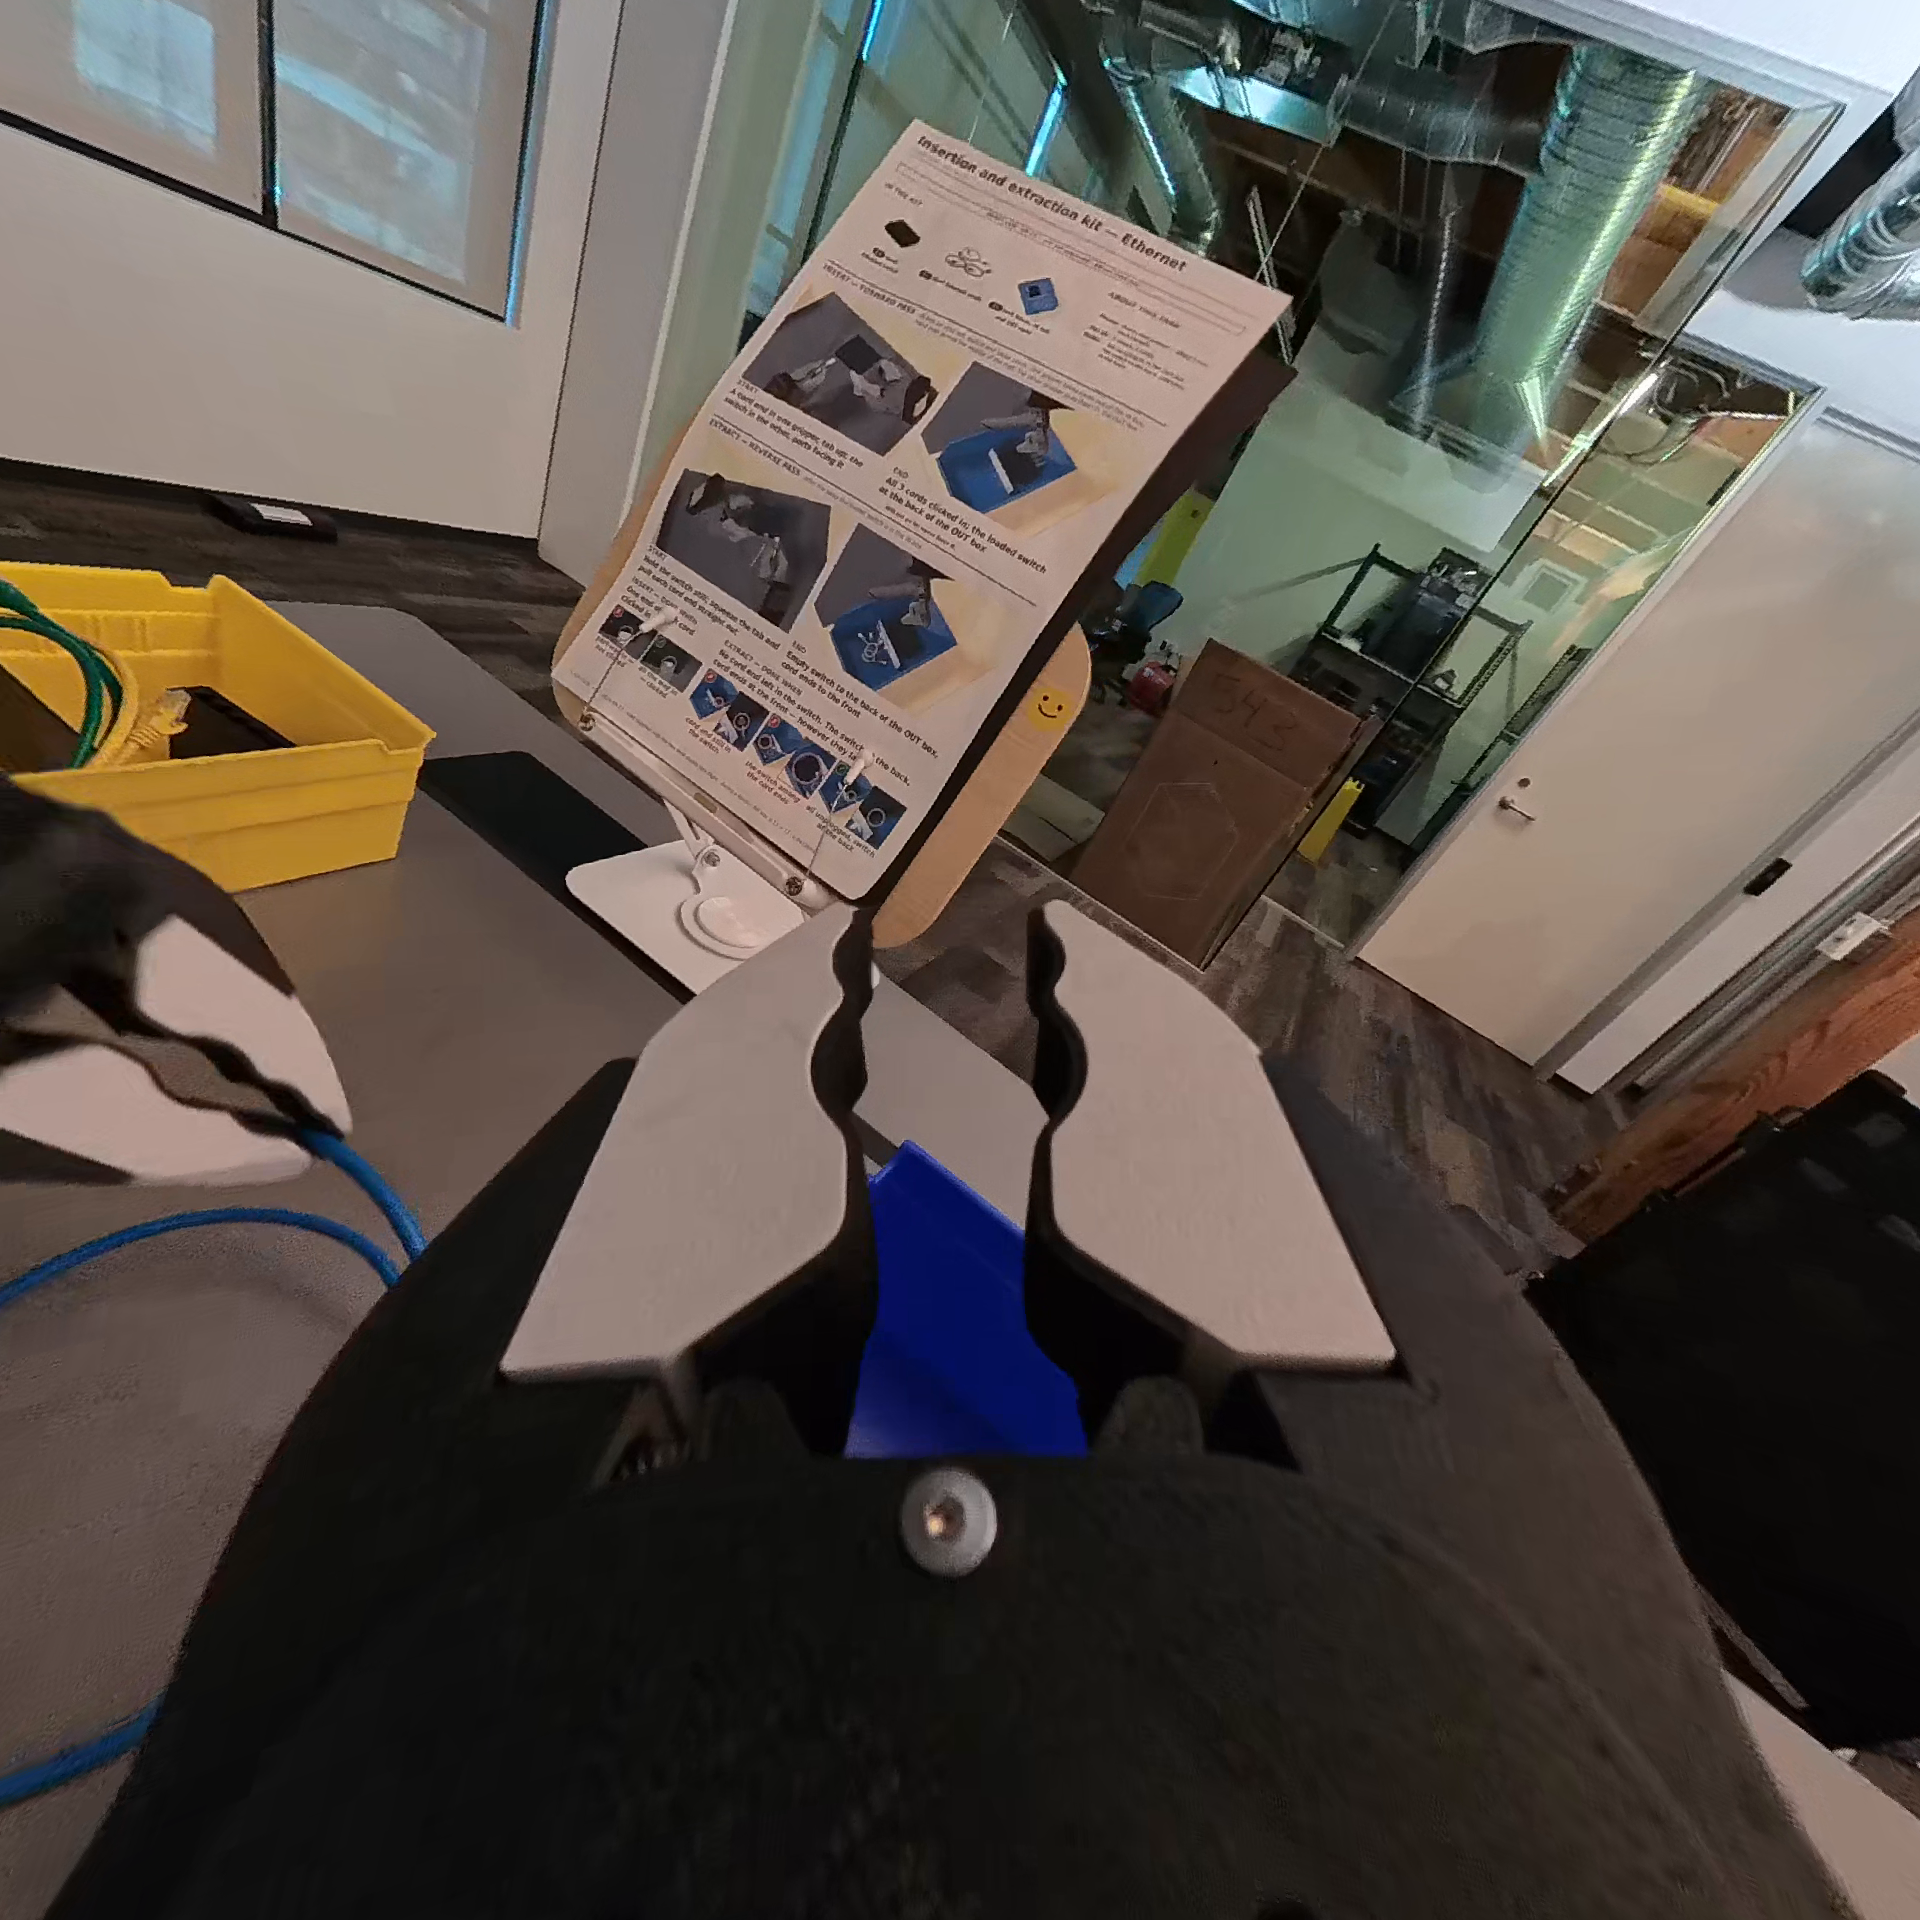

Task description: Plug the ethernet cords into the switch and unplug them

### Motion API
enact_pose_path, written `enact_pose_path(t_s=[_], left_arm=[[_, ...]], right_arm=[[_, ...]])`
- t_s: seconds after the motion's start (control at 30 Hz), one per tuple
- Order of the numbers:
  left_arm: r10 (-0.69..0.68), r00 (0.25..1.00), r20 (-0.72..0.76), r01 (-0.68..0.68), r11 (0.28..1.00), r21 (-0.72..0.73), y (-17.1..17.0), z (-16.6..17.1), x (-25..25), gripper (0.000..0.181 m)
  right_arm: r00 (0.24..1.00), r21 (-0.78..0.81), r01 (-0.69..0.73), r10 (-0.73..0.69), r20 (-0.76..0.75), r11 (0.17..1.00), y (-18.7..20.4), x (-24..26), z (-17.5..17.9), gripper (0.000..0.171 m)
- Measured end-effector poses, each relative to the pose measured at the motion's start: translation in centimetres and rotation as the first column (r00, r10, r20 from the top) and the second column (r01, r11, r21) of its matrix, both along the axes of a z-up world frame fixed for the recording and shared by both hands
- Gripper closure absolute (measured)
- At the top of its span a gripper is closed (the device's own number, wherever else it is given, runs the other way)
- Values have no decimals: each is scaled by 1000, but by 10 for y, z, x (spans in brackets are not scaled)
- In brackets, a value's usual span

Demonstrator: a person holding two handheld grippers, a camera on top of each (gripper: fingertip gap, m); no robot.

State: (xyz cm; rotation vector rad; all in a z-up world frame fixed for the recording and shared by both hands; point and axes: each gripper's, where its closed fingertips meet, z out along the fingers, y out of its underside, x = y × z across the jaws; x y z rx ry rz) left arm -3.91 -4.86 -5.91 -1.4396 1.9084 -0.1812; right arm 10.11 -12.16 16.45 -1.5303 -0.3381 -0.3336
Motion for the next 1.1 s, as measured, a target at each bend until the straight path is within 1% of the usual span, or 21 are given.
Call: enact_pose_path(t_s=[0.07, 0.17, 0.2, 0.27, 0.3, 0.33, 0.37, 0.43, 0.5, 0.53, 0.57, 0.6, 0.63, 0.7, 0.77, 0.83, 0.87, 0.97, 1.1], left_arm=[[11, 998, -58, -14, 999, -44, 3, -30, -2, 176], [10, 997, -82, -25, 984, -178, 0, -60, -7, 176], [5, 997, -79, -23, 974, -224, -2, -66, -8, 174], [4, 999, -48, -19, 946, -323, -3, -64, -10, 158], [8, 1000, -28, -18, 927, -374, -3, -56, -12, 151], [7, 1000, -13, -11, 913, -408, 1, -44, -17, 141], [-1, 1000, -1, 1, 911, -412, 9, -27, -25, 136], [8, 997, 73, 17, 942, -335, 45, 26, -48, 140], [-2, 984, 181, 46, 969, -241, 91, 87, -79, 154], [15, 975, 221, 26, 983, -182, 122, 113, -96, 156], [30, 973, 230, 2, 990, -138, 153, 130, -114, 154], [40, 978, 203, -15, 992, -125, 180, 135, -133, 153], [61, 986, 156, -39, 990, -138, 204, 133, -150, 155], [89, 995, 33, -81, 978, -191, 238, 109, -178, 152], [79, 994, -78, -94, 971, -218, 259, 73, -197, 148], [87, 978, -188, -123, 974, -189, 280, 37, -212, 144], [93, 967, -239, -137, 976, -171, 289, 22, -219, 137], [67, 939, -338, -143, 968, -207, 299, -13, -233, 143], [35, 902, -431, -154, 957, -244, 306, -45, -245, 142]], right_arm=[[1000, 2, -6, 6, -11, 1000, -2, 2, 0, 141], [999, 14, -16, 16, -33, 1000, -4, 5, 1, 141], [999, 19, -17, 18, -40, 1000, -5, 6, 1, 141], [999, 20, -20, 21, -50, 1000, -6, 8, 1, 141], [999, 21, -17, 18, -50, 1000, -7, 9, 1, 141], [999, 20, -12, 13, -51, 1000, -8, 11, 1, 141], [999, 19, -9, 10, -53, 1000, -8, 12, 1, 141], [998, 21, -4, 5, -56, 1000, -10, 14, 1, 141], [998, 25, 2, 0, -61, 1000, -10, 16, 1, 141], [998, 29, 4, -2, -67, 1000, -9, 17, 1, 141], [997, 32, 4, -2, -73, 999, -8, 17, 2, 141], [997, 34, 5, -2, -78, 999, -6, 18, 2, 141], [997, 34, 6, -3, -80, 999, -3, 17, 1, 141], [997, 20, 9, -8, -71, 1000, 2, 16, -1, 141], [998, -5, 29, -30, -52, 1000, 7, 16, -6, 141], [998, -33, 49, -50, -29, 998, 11, 17, -11, 141], [998, -47, 57, -58, -20, 997, 13, 17, -14, 141], [997, -74, 82, -82, 2, 994, 17, 20, -20, 141], [997, -102, 83, -83, 1, 991, 25, 21, -27, 141]])
